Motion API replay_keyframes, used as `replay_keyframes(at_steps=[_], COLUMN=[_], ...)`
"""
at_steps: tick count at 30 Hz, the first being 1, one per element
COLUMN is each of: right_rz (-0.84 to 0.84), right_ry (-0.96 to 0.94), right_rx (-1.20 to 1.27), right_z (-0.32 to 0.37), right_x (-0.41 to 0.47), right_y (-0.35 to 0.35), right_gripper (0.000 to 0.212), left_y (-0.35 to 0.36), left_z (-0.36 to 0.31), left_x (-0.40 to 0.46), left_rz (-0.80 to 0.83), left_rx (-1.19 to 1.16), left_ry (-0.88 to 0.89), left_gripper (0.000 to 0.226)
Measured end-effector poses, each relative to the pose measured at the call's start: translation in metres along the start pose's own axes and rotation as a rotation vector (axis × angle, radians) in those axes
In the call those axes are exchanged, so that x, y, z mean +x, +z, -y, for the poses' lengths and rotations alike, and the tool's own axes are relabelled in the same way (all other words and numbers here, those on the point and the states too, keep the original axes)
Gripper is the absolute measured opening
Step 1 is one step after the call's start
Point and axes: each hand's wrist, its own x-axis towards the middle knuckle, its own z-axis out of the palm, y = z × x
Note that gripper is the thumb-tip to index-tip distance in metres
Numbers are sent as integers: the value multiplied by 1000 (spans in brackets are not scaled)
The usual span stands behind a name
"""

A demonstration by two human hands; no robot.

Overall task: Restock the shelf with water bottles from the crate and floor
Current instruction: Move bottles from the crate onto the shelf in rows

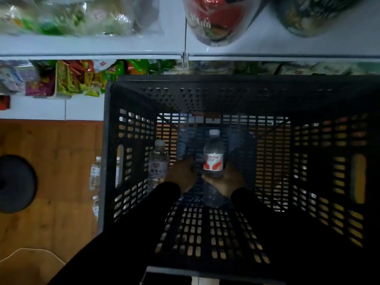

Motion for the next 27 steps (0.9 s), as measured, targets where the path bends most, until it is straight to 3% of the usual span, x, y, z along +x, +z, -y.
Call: replay_keyframes(at_steps=[3,6,8,10,14,17,21,27], right_rz=[61,103,112,85,18,-60,-86,-255], right_ry=[-11,-109,-188,-260,-403,-550,-753,-1063], right_rx=[57,61,47,42,68,72,152,163], right_z=[-4,7,22,43,95,135,181,249], right_x=[0,-19,-40,-65,-132,-195,-286,-418], right_y=[-11,-33,-52,-75,-120,-151,-188,-243], right_gripper=[80,67,64,75,64,77,78,68], left_y=[-9,-28,-43,-63,-123,-172,-236,-323], left_z=[-14,-40,-57,-74,-124,-162,-209,-283], left_x=[-8,-19,-27,-41,-95,-153,-242,-368], left_rz=[-19,-17,-38,-52,-66,-100,-236,-466], left_rx=[-177,-432,-539,-594,-574,-533,-401,-237], left_ry=[24,24,90,197,389,528,736,1033], left_gripper=[26,48,55,53,50,58,56,55])
